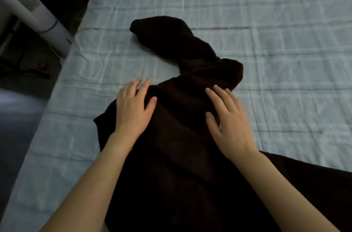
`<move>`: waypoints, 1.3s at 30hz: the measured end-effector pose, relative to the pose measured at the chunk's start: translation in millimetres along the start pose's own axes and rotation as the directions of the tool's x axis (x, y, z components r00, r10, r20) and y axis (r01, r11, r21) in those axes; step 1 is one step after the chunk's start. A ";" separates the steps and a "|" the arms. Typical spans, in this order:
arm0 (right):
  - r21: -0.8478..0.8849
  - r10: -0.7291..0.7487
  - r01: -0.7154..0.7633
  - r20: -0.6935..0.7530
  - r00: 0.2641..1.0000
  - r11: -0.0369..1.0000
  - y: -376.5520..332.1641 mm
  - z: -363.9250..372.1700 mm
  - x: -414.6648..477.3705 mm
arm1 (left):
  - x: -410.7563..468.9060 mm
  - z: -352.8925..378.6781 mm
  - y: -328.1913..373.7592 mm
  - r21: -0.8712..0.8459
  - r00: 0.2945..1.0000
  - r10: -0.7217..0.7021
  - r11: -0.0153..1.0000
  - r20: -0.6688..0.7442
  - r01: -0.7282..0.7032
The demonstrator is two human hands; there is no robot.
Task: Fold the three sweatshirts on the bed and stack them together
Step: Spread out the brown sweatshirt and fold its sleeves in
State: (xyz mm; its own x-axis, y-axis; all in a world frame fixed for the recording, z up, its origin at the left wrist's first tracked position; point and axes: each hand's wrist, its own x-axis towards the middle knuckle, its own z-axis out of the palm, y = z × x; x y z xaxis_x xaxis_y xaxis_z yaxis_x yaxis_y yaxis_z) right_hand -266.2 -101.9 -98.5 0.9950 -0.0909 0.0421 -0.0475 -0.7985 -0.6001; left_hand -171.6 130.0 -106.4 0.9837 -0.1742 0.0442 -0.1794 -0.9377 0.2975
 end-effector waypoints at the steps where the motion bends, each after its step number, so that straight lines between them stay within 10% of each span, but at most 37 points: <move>1: -0.033 -0.021 0.021 0.026 0.999 0.999 -3.4 9.6 6.9 | 8.3 1.4 -15.7 -0.024 0.996 -0.055 0.998 0.071 0.056; 4: -0.136 -0.063 0.083 0.146 0.987 0.987 -10.9 38.0 15.9 | 28.8 8.4 -45.9 -0.117 0.942 -0.151 0.974 0.299 0.193; 10: -0.258 -0.124 0.095 -0.100 0.987 0.962 -19.6 42.1 39.8 | 51.3 -5.5 -46.9 -0.146 0.984 -0.017 0.989 -0.175 -0.009; 16: -0.311 -0.265 0.240 -0.039 0.963 0.920 -25.8 29.3 127.1 | 49.9 24.6 -13.6 -0.041 0.990 0.142 0.989 -0.017 -0.143; 25: -0.400 0.174 -0.044 0.294 0.940 0.915 15.8 50.5 216.6 | 44.4 98.7 -14.9 0.039 0.967 0.223 0.973 0.126 -0.230; 31: 0.043 0.020 -0.020 0.001 1.000 0.999 26.1 31.2 196.9 | 43.8 95.7 -16.5 0.006 0.969 0.221 0.975 0.109 -0.223; 39: -0.056 0.052 -0.091 -0.485 0.873 0.994 61.4 -85.4 116.5 | 38.1 69.8 -2.5 0.005 0.971 0.216 0.976 0.104 -0.217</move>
State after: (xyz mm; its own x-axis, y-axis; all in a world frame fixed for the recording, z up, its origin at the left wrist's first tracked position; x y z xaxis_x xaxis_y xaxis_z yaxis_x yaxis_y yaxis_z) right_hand -160.8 -212.3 -62.2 0.8235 -0.4096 0.3925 -0.1427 -0.8193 -0.5554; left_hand -134.4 104.7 -172.0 0.9153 -0.4026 0.0080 -0.3890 -0.8790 0.2756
